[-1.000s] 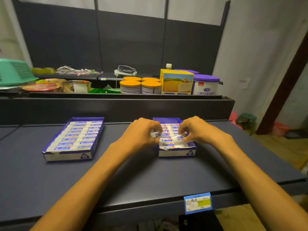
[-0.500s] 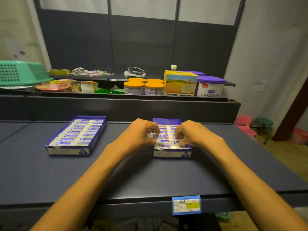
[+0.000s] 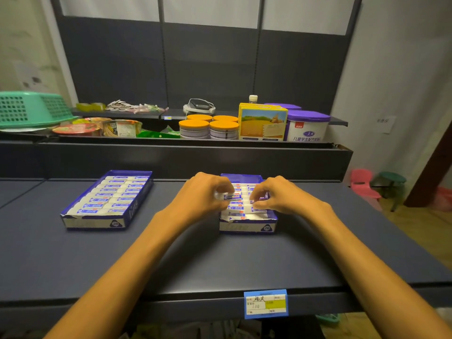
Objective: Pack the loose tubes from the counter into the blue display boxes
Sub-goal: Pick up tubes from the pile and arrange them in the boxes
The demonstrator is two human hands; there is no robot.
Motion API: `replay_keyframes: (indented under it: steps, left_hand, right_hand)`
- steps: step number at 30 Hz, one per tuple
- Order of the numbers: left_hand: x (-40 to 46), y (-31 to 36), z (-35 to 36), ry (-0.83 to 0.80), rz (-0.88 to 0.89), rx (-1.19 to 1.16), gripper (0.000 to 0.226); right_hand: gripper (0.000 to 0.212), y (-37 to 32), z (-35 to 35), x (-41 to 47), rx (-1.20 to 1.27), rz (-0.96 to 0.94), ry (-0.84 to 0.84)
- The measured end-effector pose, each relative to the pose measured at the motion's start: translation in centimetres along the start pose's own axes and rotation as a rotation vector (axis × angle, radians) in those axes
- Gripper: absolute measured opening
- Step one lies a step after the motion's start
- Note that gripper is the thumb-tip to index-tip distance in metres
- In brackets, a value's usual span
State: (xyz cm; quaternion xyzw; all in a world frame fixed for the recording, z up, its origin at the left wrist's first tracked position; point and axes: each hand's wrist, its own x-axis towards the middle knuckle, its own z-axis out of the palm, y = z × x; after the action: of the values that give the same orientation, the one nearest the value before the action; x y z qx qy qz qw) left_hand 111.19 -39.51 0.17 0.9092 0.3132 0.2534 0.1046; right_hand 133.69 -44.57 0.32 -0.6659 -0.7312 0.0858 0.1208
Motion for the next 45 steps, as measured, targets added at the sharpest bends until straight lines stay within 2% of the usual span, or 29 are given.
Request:
replay_keyframes:
  steps: [4, 12, 39, 45]
  left_hand:
    - [1.2, 1.3, 1.1, 0.030, 0.013, -0.107, 0.024]
    - [3.0, 3.8, 2.7, -0.066, -0.043, -0.242, 0.027]
    - [4.2, 3.1, 4.7, -0.266, -0.003, 0.112, 0.036]
    - [4.5, 2.8, 4.8, -0.317, -0.008, 0.119, 0.037]
  right_hand:
    - [0.033, 1.7, -0.2, -0.8, 0.068, 0.043, 0.138]
    - [0.024, 2.8, -0.6, -2.0, 0.178, 0.034, 0.076]
    - [0.031, 3.0, -0.8, -1.7, 0.164, 0.045, 0.013]
    - [0.031, 2.8, -0.8, -1.7, 0.155, 0.054, 0.015]
